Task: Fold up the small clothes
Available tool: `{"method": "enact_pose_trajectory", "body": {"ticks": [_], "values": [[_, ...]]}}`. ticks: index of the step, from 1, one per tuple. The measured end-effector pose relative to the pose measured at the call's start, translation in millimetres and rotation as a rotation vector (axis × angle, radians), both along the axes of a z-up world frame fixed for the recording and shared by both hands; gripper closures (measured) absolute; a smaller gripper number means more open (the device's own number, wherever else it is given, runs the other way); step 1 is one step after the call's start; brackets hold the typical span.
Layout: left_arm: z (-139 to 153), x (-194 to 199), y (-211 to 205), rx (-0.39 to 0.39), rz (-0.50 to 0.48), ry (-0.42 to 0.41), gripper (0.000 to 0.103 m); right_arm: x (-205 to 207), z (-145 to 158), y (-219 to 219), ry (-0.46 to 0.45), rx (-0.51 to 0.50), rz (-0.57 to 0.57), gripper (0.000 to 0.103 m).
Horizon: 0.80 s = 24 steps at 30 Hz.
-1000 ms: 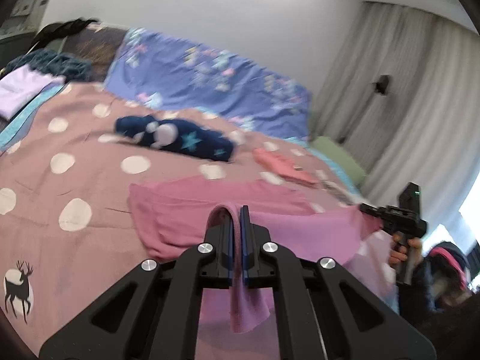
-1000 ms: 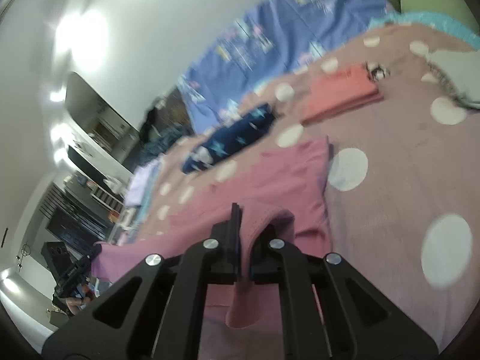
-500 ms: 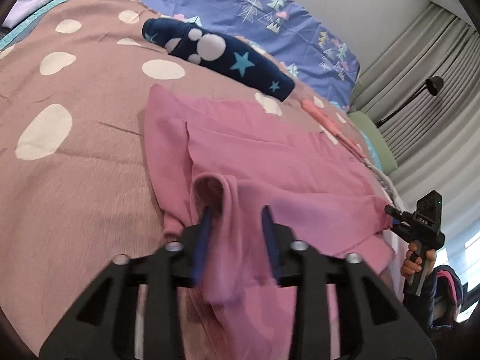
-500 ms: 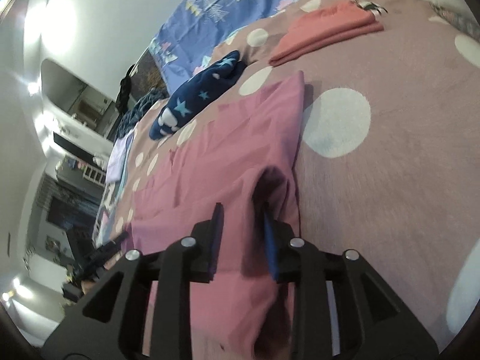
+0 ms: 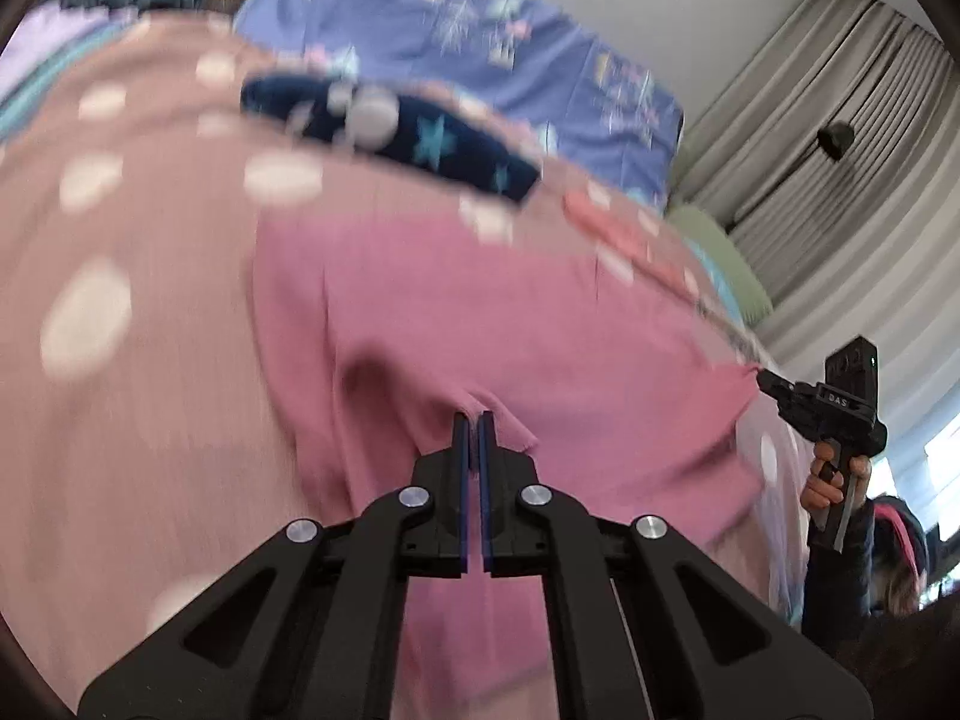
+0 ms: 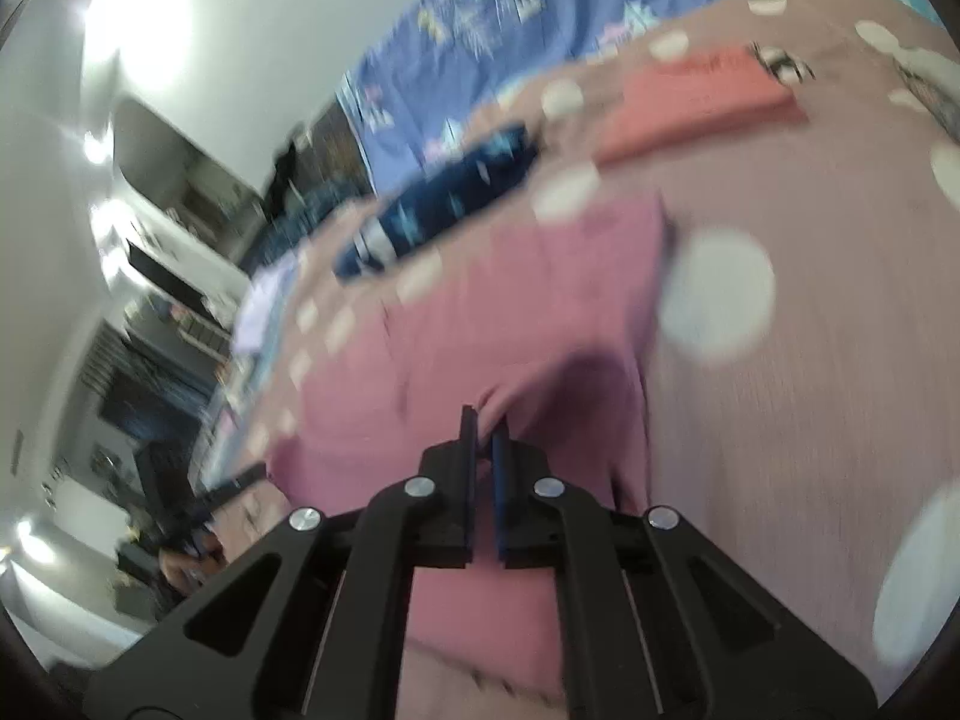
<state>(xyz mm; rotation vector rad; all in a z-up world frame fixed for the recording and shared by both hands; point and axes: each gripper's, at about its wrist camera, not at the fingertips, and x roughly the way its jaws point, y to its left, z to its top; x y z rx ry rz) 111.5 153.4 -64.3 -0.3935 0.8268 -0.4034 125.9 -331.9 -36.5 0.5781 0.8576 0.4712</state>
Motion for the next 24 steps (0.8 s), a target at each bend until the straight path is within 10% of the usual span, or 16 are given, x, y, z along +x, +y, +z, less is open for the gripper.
{"method": "enact_pose_trajectory", "body": {"ticks": [8, 12, 24], "values": [[2.6, 61.9, 63.7, -0.178, 0.319, 0.006, 0.097, 78.3, 5.2, -29.0, 0.051, -0.015, -0.248, 0.084], [-12.3, 60.3, 66.1, -0.102, 0.289, 0.034, 0.063, 71.1, -6.3, -28.7, 0.031, -0.102, -0.199, 0.079], [-33.2, 70.6, 13.0, 0.203, 0.088, 0.016, 0.061, 94.6, -31.4, -4.1, 0.065, -0.218, -0.125, 0.074]]}}
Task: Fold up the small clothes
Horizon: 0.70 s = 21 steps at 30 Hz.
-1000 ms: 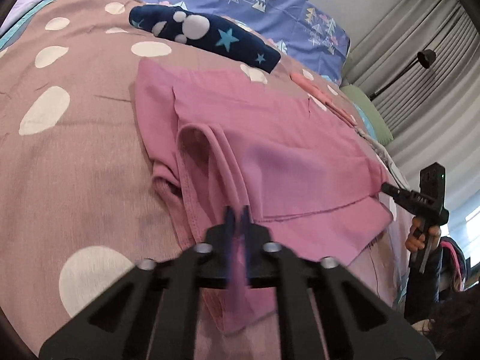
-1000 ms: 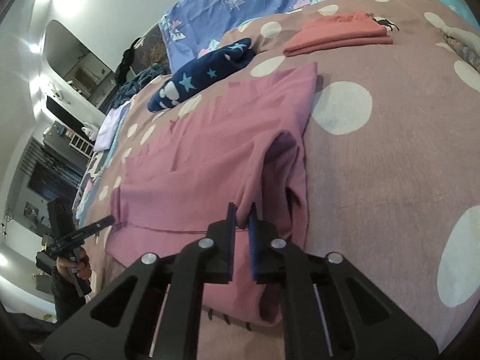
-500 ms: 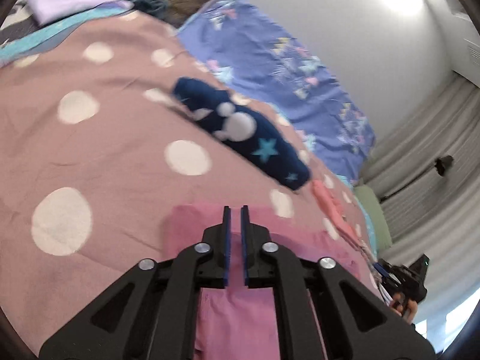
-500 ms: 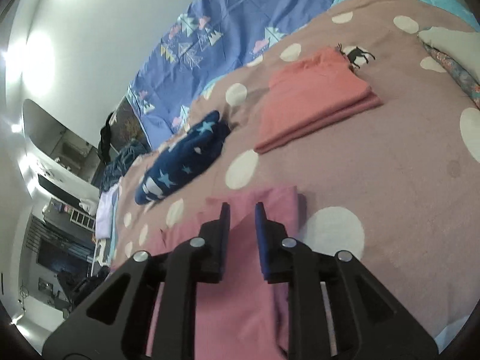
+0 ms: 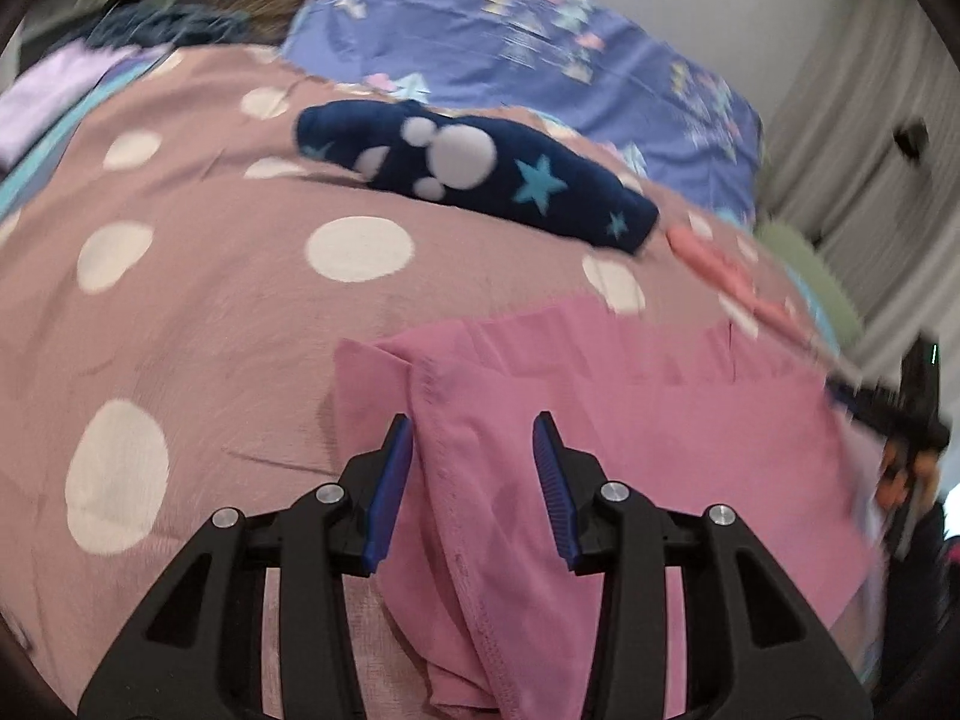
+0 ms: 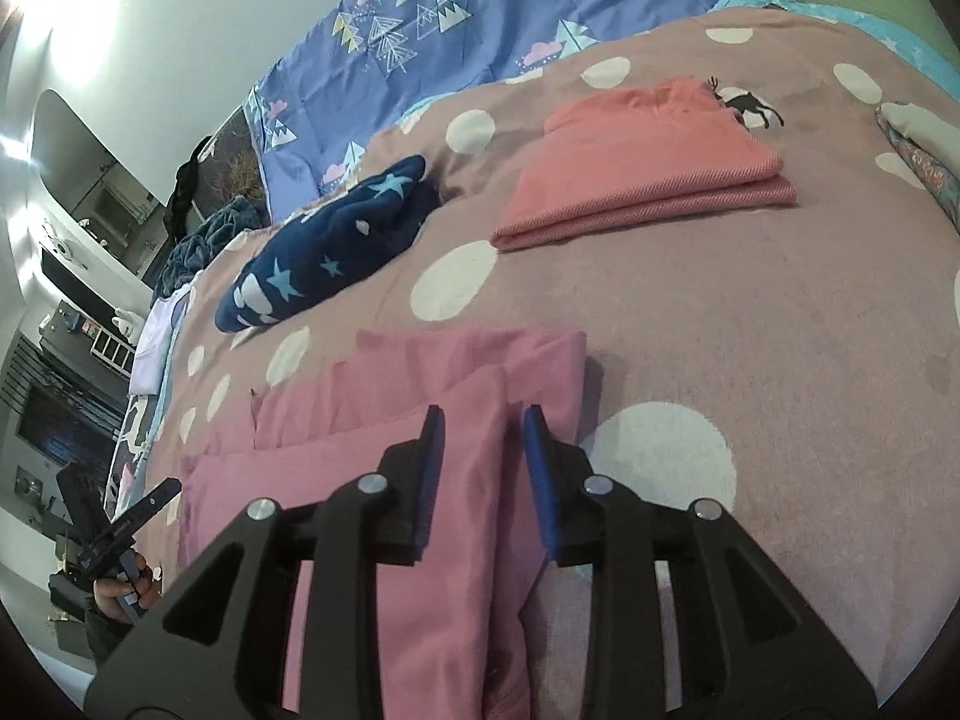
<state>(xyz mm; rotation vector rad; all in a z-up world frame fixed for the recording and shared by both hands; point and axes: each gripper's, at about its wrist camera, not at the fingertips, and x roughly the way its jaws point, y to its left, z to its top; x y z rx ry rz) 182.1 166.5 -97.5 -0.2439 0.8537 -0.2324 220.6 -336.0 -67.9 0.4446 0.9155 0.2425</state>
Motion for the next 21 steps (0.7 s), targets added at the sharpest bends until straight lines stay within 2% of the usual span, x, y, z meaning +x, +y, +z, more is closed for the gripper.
{"method": "enact_pose_trajectory", "body": {"ticks": [2, 5, 7, 8, 9, 10, 11, 13, 15, 18, 21], "values": [[-4.1, -1.1, -9.2, 0.090, -0.036, -0.002, 0.061, -0.8, -3.7, 1.5, 0.001, -0.011, 0.012, 0.074], [-9.8, 2.6, -14.4, 0.161, -0.048, 0.005, 0.061, 0.5, -7.8, 4.5, 0.005, -0.027, 0.028, 0.074], [-11.4, 6.6, -14.2, 0.163, -0.039, 0.006, 0.061, 3.0, -9.1, 7.4, 0.005, -0.035, 0.038, 0.074], [-11.6, 9.1, -12.9, 0.157, -0.030, 0.005, 0.061, 3.6, -8.9, 8.3, 0.002, -0.039, 0.039, 0.084], [-11.6, 11.5, -12.0, 0.148, -0.020, 0.002, 0.063, 4.1, -8.0, 9.6, -0.003, -0.049, 0.038, 0.097], [-11.1, 13.6, -11.1, 0.136, -0.014, -0.001, 0.069, 5.0, -7.2, 11.2, -0.009, -0.062, 0.040, 0.099], [-9.6, 16.4, -9.5, 0.109, -0.013, -0.006, 0.100, 4.5, -5.2, 12.3, -0.018, -0.073, 0.039, 0.100], [-3.4, 16.8, -8.6, 0.074, -0.012, -0.018, 0.101, 1.3, 0.8, 14.3, -0.054, -0.066, 0.047, 0.100], [16.2, 8.7, -10.6, 0.076, -0.008, -0.095, 0.101, -2.0, 9.0, 14.5, -0.090, -0.059, 0.055, 0.100], [40.4, 3.2, -7.1, 0.044, 0.001, -0.165, 0.101, -5.0, 27.8, 11.0, -0.156, -0.016, 0.056, 0.100], [55.8, 12.1, -3.6, 0.077, 0.032, -0.208, 0.101, 5.2, 44.8, 7.4, -0.208, 0.011, 0.033, 0.100]]}}
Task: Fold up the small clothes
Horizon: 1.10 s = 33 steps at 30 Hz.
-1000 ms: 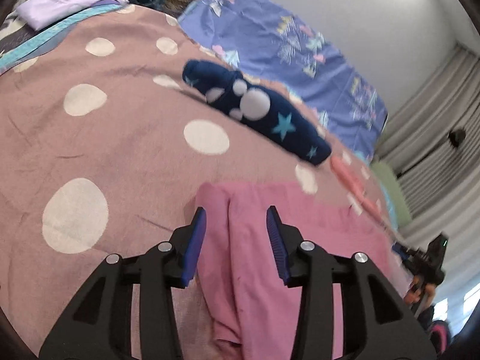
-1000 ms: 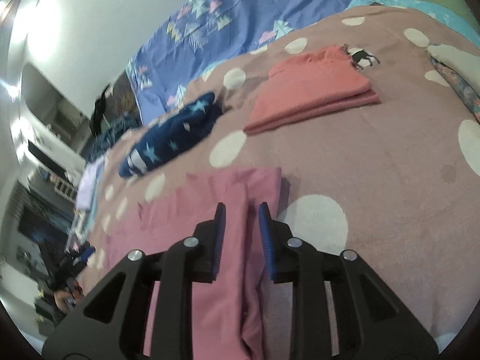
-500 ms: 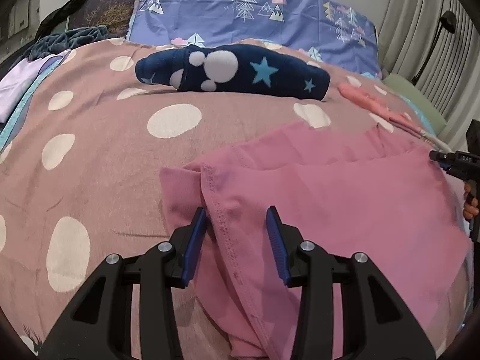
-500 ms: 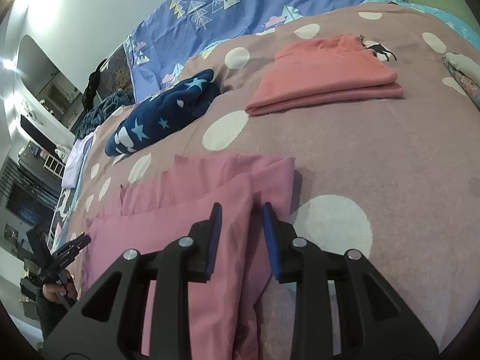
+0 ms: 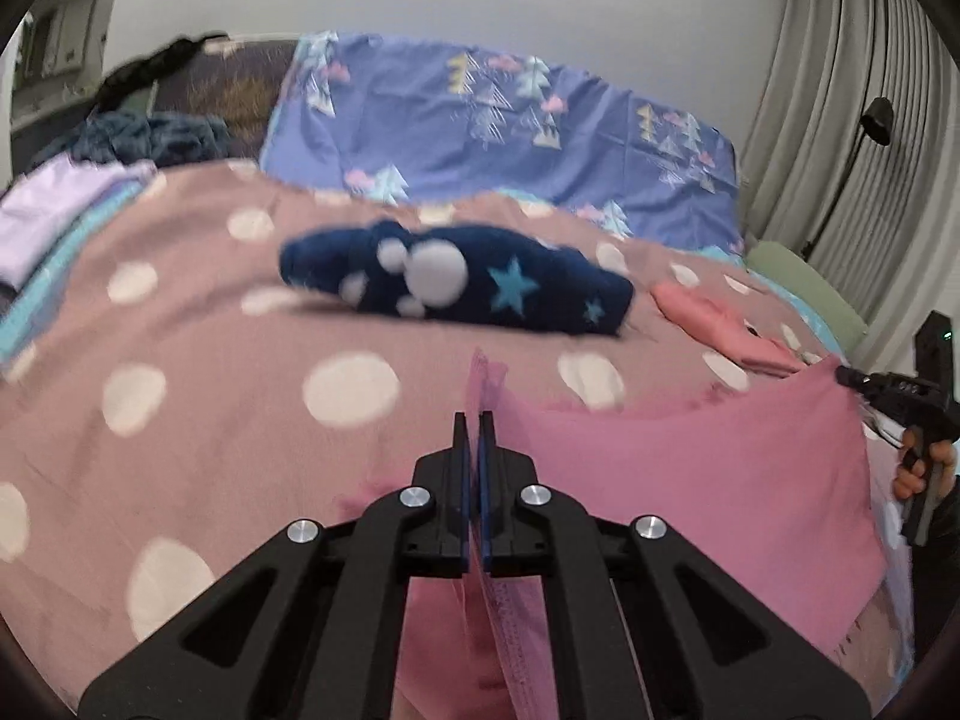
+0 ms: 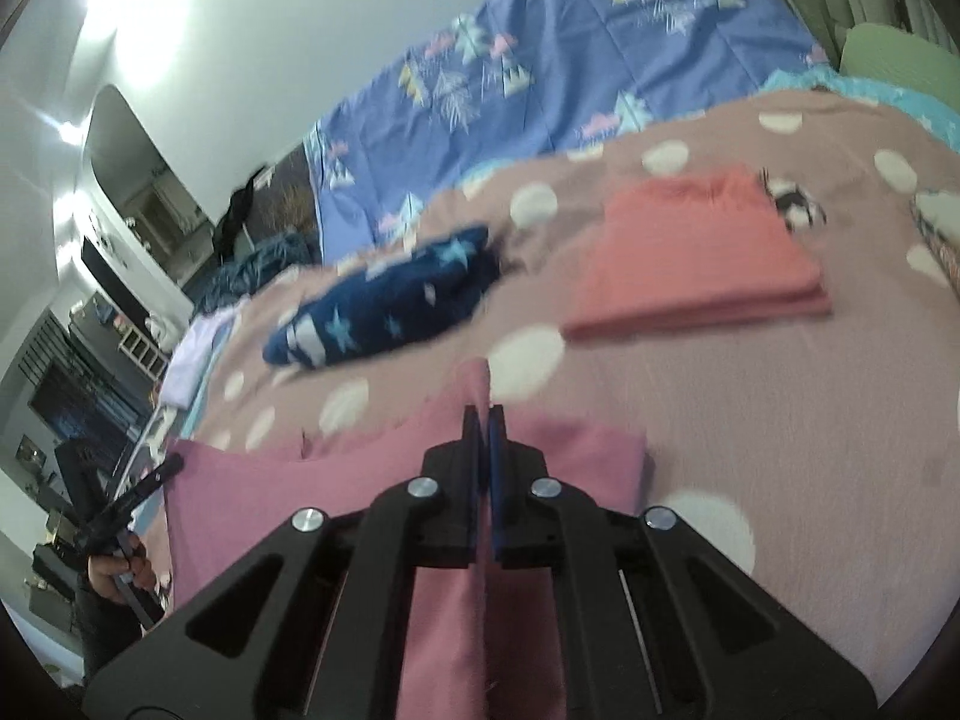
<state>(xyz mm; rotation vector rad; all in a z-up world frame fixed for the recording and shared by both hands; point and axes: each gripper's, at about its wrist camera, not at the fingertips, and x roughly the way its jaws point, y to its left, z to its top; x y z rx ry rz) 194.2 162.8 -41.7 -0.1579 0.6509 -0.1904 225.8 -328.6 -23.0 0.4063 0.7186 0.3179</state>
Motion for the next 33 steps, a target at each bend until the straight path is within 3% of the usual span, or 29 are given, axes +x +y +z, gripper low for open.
{"method": "enact_pose_trajectory", "body": {"ticks": [3, 5, 9, 10, 12, 17, 19, 22, 28, 30, 33], "values": [[-11.4, 24.7, 6.2, -0.011, 0.019, 0.041, 0.101, 23.5, -3.8, -3.1, 0.016, 0.018, -0.022, 0.100], [-34.5, 44.1, 6.7, -0.016, 0.027, 0.108, 0.100, 45.8, -22.7, -2.7, 0.081, 0.008, -0.046, 0.094], [-68.4, 53.6, 4.1, 0.013, 0.038, 0.209, 0.082, 55.5, -58.8, -4.6, 0.196, -0.025, -0.094, 0.093], [-70.1, 47.7, 2.5, 0.025, 0.032, 0.205, 0.080, 50.3, -61.2, -5.2, 0.196, -0.020, -0.089, 0.093], [-65.5, 35.3, -0.1, 0.059, 0.026, 0.182, 0.064, 32.1, -58.6, -7.1, 0.172, -0.046, -0.086, 0.091], [-33.3, -24.7, -17.6, 0.113, -0.050, 0.093, 0.059, -24.7, -48.4, -29.3, 0.147, -0.054, -0.101, 0.085], [-28.0, -49.8, -29.1, 0.133, -0.090, 0.081, 0.051, -50.3, -49.5, -38.7, 0.156, -0.050, -0.120, 0.085], [-25.5, -99.2, -45.1, 0.177, -0.141, 0.060, 0.050, -85.4, -50.2, -48.0, 0.157, -0.019, -0.132, 0.085], [-36.0, -163.1, -21.1, 0.150, -0.085, 0.106, 0.050, -157.0, -50.0, -38.5, 0.135, -0.063, -0.084, 0.079], [-41.3, -181.2, -10.3, 0.120, -0.080, 0.129, 0.060, -175.1, -51.7, -32.4, 0.136, -0.062, -0.057, 0.072], [-50.9, -197.2, -6.5, 0.139, -0.083, 0.159, 0.063, -193.2, -55.9, -26.7, 0.143, -0.067, -0.042, 0.070]]}}
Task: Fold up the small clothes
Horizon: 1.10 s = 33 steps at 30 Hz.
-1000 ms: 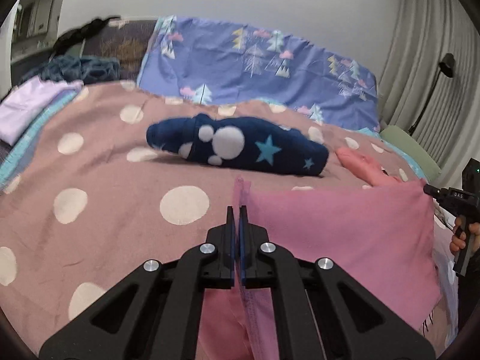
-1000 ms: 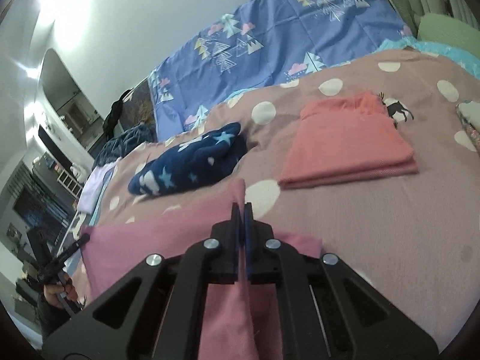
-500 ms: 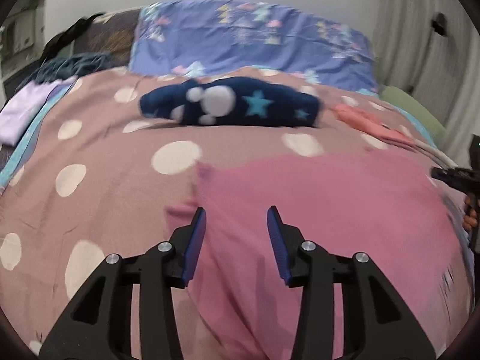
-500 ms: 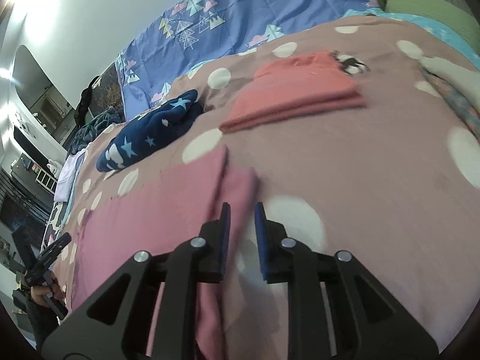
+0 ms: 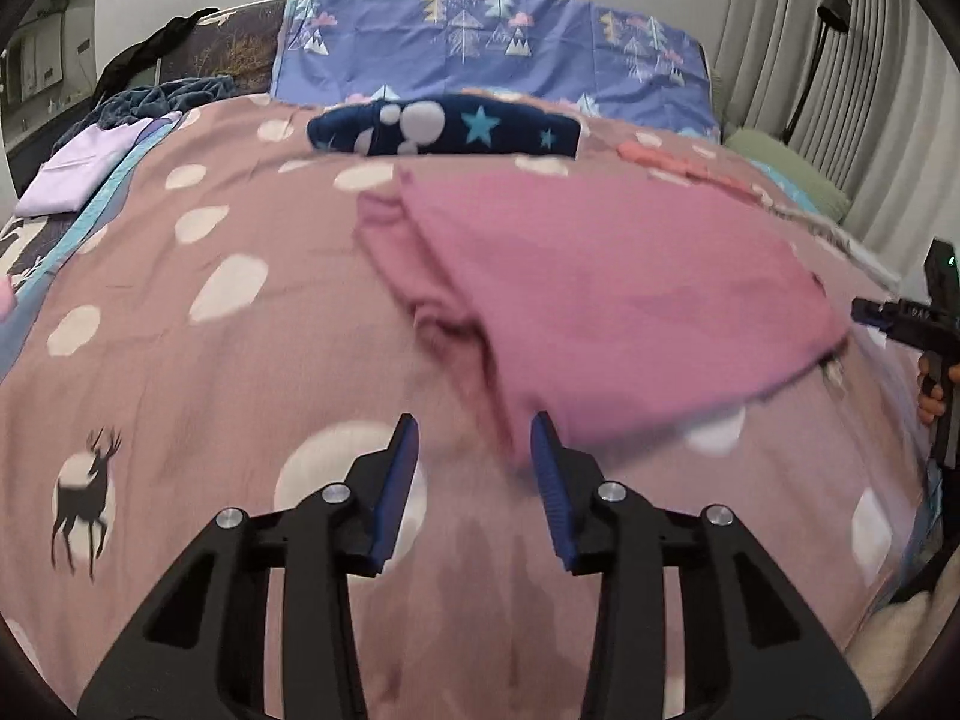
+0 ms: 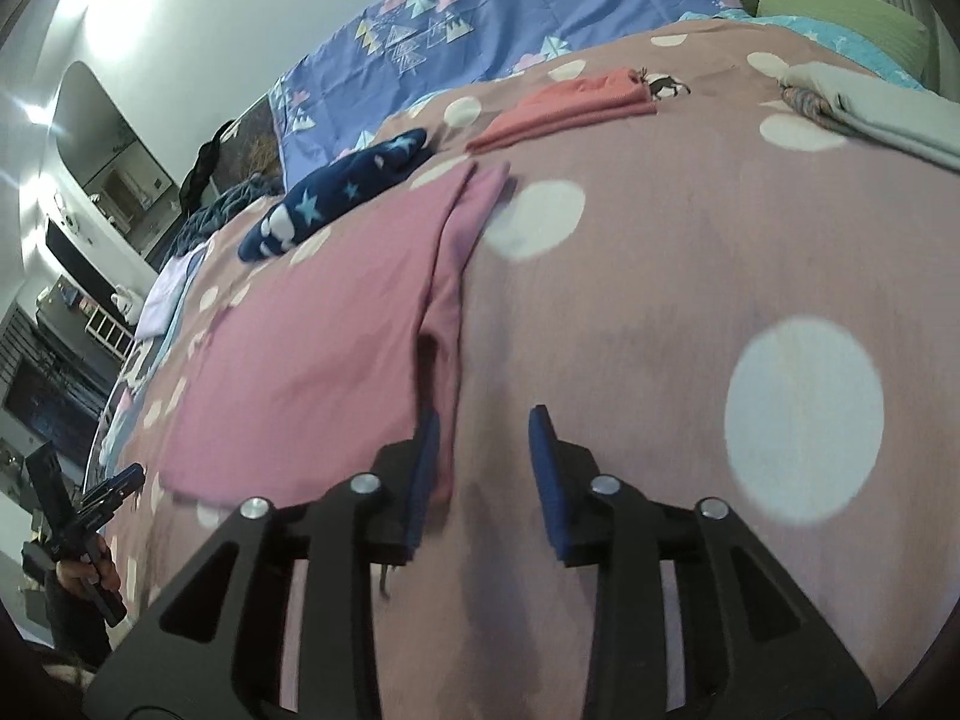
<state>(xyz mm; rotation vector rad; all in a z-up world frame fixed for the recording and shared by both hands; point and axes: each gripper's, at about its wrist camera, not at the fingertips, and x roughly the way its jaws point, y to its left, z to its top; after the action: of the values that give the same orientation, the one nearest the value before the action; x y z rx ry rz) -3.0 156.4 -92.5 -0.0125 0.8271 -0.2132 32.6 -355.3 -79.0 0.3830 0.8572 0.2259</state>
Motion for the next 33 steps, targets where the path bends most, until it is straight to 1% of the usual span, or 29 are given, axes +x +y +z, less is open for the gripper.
{"method": "enact_pose_trajectory", "body": {"ticks": [3, 4, 5, 7, 8, 9, 10, 14, 15, 16, 19, 20, 21, 23, 24, 25, 27, 28, 29, 33], "values": [[-7.4, -1.9, -2.2, -0.029, -0.032, 0.018, 0.063, -9.1, -4.9, 5.8, 0.016, 0.016, -0.003, 0.070], [-11.0, 0.1, -6.7, -0.026, -0.054, 0.021, 0.063, -11.0, -5.2, 7.4, 0.019, 0.023, -0.004, 0.070], [-13.4, 0.4, -11.4, -0.011, -0.068, 0.020, 0.062, -15.3, -4.8, 10.5, 0.018, 0.029, -0.004, 0.069], [-21.1, 5.3, -23.7, 0.058, -0.103, 0.017, 0.062, -21.5, -2.8, 15.0, 0.013, 0.030, -0.001, 0.069], [-26.8, 9.1, -30.3, 0.110, -0.123, 0.018, 0.064, -26.1, -1.6, 17.2, 0.011, 0.029, 0.000, 0.067], [-28.4, 12.4, -34.1, 0.131, -0.137, 0.020, 0.091, -28.7, -0.6, 18.5, 0.010, 0.028, 0.001, 0.066], [-28.3, 13.4, -36.6, 0.141, -0.156, 0.024, 0.100, -33.3, 0.0, 19.6, 0.012, 0.023, 0.000, 0.066], [9.0, -3.7, -29.6, 0.168, -0.177, -0.100, 0.102, -45.0, -0.6, 16.4, 0.021, 0.001, -0.023, 0.065], [13.2, -6.0, -24.1, 0.180, -0.166, -0.103, 0.103, -46.6, -0.9, 14.6, 0.024, 0.001, -0.032, 0.065], [13.2, -6.6, -19.9, 0.195, -0.153, -0.098, 0.103, -49.0, -2.4, 11.0, 0.027, 0.007, -0.046, 0.065], [-2.7, -4.9, -3.0, 0.224, -0.099, -0.028, 0.103, -49.6, -10.2, 2.7, 0.050, 0.027, -0.078, 0.064], [-8.6, -7.0, 1.5, 0.215, -0.077, -0.009, 0.103, -47.9, -13.8, 1.7, 0.064, 0.033, -0.089, 0.064], [-10.7, -9.8, 3.8, 0.185, -0.061, 0.000, 0.103, -47.4, -16.2, 0.9, 0.071, 0.035, -0.093, 0.064], [-4.2, -12.9, -1.2, 0.130, -0.057, -0.015, 0.103, -44.6, -18.4, 1.5, 0.078, 0.030, -0.092, 0.064], [1.0, -13.6, -8.4, 0.113, -0.069, -0.033, 0.101, -42.8, -18.0, 2.0, 0.077, 0.024, -0.088, 0.064], [7.5, -14.0, -20.0, 0.094, -0.094, -0.055, 0.097, -40.6, -17.1, 2.5, 0.075, 0.020, -0.085, 0.064], [20.3, -10.9, -55.3, 0.051, -0.171, -0.095, 0.072, -36.4, -15.9, 2.0, 0.068, 0.019, -0.082, 0.064], [24.9, -8.6, -77.5, 0.037, -0.220, -0.105, 0.066, -34.1, -15.5, 1.5, 0.065, 0.020, -0.080, 0.064], [27.4, -5.0, -105.2, 0.040, -0.279, -0.109, 0.064, -32.3, -15.3, 0.8, 0.062, 0.022, -0.079, 0.064], [19.4, 9.3, -209.2, 0.090, -0.462, -0.093, 0.064, -30.0, -15.8, -5.8, 0.051, 0.034, -0.074, 0.065]]}}
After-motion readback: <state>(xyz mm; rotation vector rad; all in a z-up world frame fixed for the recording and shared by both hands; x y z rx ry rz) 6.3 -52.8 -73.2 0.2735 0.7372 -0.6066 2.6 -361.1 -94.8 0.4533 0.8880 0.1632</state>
